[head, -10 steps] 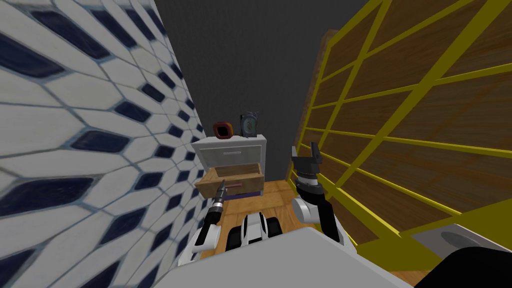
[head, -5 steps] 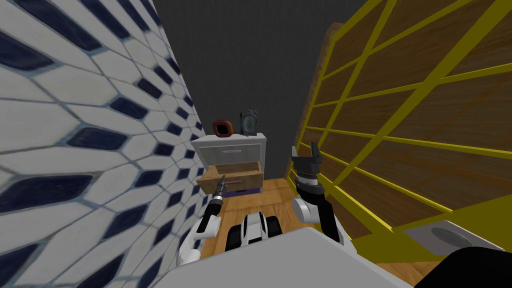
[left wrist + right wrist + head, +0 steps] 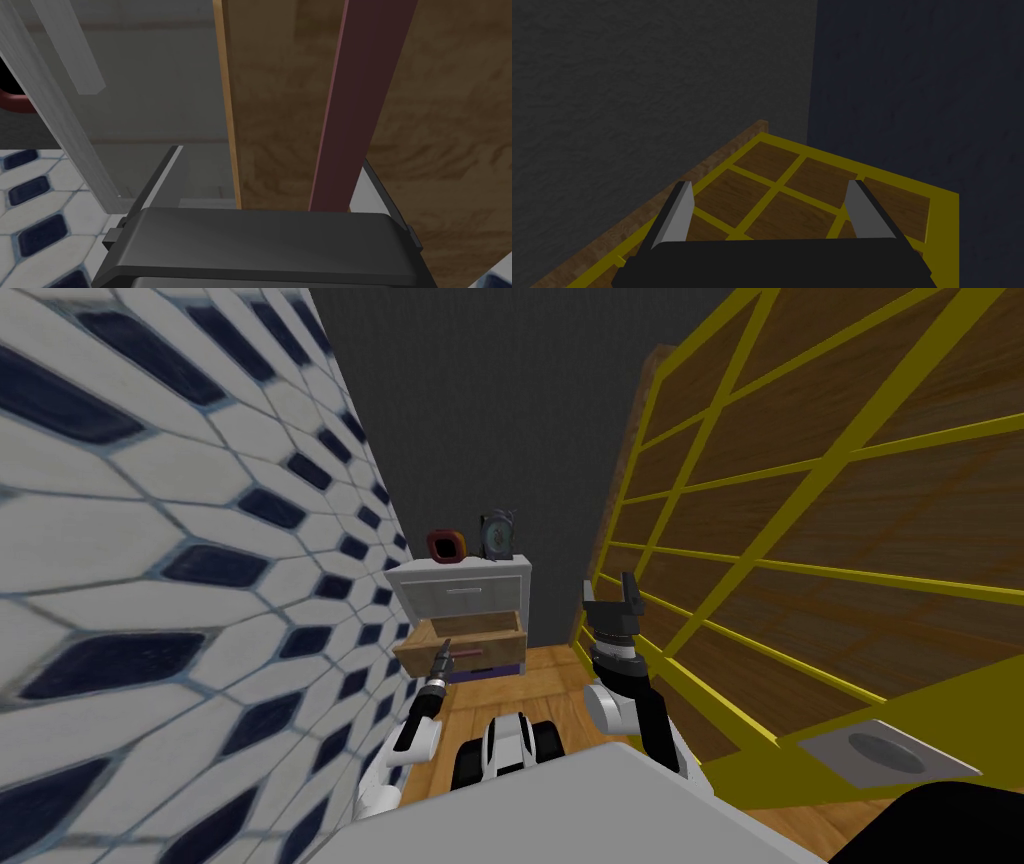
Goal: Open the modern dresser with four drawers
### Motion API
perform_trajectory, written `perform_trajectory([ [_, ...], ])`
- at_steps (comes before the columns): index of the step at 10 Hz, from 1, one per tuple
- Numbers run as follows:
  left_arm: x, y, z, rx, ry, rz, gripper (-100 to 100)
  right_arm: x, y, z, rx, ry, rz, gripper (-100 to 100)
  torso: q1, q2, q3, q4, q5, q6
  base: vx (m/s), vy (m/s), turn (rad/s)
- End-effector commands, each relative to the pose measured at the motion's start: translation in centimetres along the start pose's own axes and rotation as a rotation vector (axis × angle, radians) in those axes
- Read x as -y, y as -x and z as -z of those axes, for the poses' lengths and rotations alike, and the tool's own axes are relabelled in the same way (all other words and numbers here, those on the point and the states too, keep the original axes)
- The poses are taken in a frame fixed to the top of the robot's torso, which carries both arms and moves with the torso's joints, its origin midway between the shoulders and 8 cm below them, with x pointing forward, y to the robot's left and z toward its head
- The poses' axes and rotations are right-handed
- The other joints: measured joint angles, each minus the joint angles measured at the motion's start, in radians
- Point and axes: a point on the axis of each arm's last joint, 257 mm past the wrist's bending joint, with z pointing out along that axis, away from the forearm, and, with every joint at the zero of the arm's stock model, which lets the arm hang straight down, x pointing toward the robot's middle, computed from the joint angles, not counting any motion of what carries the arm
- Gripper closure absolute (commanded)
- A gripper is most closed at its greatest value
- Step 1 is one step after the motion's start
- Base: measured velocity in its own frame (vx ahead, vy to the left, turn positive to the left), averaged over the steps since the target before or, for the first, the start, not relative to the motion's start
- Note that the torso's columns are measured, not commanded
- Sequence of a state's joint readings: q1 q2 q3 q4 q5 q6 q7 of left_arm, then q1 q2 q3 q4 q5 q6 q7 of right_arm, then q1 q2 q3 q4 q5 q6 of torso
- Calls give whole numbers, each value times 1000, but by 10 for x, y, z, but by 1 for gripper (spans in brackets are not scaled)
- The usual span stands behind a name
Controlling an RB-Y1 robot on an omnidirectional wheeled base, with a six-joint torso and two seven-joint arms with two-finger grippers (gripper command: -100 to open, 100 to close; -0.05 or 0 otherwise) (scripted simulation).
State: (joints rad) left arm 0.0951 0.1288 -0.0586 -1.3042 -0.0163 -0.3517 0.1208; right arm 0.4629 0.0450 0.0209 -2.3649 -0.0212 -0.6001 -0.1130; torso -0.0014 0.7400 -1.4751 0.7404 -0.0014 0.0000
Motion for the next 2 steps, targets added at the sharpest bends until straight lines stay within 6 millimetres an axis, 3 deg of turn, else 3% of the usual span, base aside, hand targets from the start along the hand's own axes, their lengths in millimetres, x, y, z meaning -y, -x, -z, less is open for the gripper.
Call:
perform_trajectory([
  [1, -1, 0, 0, 0, 2, 0, 0, 0, 0, 0, 0, 0, 0, 0, 0, -1, 0, -1, 0, 0, 0, 0, 0],
  [2, -2, 0, 1, 1, 4, 0, 0, 0, 0, 0, 0, 0, 0, 0, 1, -1, 0, -1, 1, 0, 0, 0, 0],
])
